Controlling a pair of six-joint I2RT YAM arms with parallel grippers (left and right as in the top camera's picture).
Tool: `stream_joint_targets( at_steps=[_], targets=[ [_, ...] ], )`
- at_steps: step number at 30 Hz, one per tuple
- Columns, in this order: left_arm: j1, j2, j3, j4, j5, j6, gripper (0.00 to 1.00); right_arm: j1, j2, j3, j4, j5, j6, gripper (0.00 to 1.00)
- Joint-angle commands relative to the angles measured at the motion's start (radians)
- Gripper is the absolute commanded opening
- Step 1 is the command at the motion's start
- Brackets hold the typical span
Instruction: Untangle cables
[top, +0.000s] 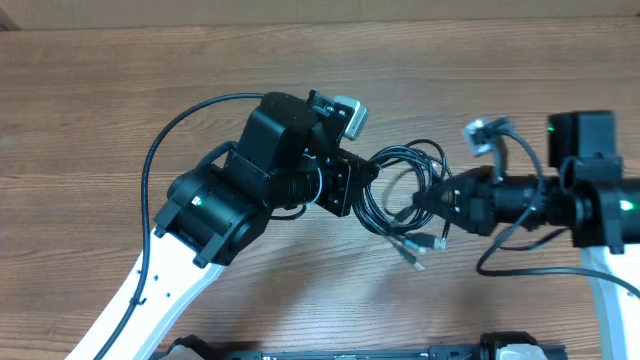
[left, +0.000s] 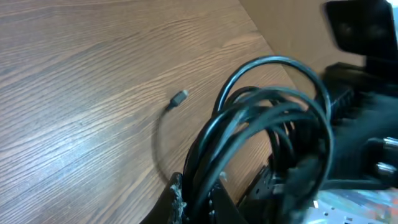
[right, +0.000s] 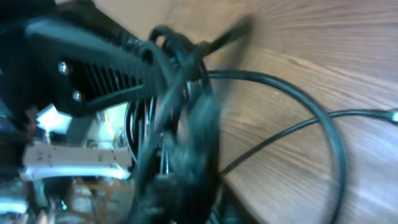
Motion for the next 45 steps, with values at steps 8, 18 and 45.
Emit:
stream_joint_targets(
  at_steps=[8, 18, 45],
  targets=[
    [-0.008, -0.031, 0.033, 0.011, 0.141, -0.014, 0.04, 0.104, 0.09, -0.006, 0.095, 0.205, 0.019, 0.04],
    [-0.007, -0.116, 0.068, -0.026, 0.137, 0.011, 0.04, 0.104, 0.166, -0.006, 0.158, 0.393, 0.094, 0.04],
    [-0.007, -0.183, 0.296, -0.284, 0.007, 0.055, 0.04, 0.104, 0.177, -0.006, 0.285, 0.856, 0.424, 0.04]
  ],
)
